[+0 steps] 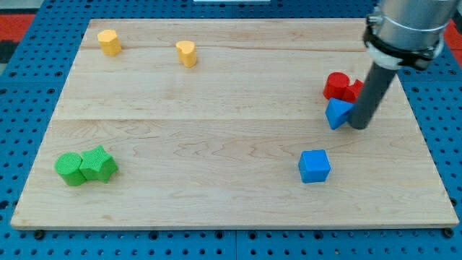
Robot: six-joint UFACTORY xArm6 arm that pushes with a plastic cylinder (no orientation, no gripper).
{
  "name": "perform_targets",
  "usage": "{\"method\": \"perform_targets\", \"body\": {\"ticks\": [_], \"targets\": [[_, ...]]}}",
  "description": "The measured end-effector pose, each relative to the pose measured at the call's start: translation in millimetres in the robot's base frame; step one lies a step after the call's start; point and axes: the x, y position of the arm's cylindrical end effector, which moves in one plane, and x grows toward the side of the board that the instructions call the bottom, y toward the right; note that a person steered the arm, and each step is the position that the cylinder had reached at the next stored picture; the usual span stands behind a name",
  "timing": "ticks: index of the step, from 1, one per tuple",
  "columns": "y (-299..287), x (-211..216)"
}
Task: Place the blue triangle to the top right of the board
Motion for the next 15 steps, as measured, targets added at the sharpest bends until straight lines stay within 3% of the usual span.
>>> {"method": "perform_targets", "body": {"ticks": [1,2,3,4,6,7,8,9,11,12,13,15], "targets": [[-71,-23],[-70,-57],[-86,-40],[-77,-39],[-53,-127],[-40,-135],[-43,-114],[2,-115],[-31,-196],[-45,-187],[-52,-152],[-89,-189]]}}
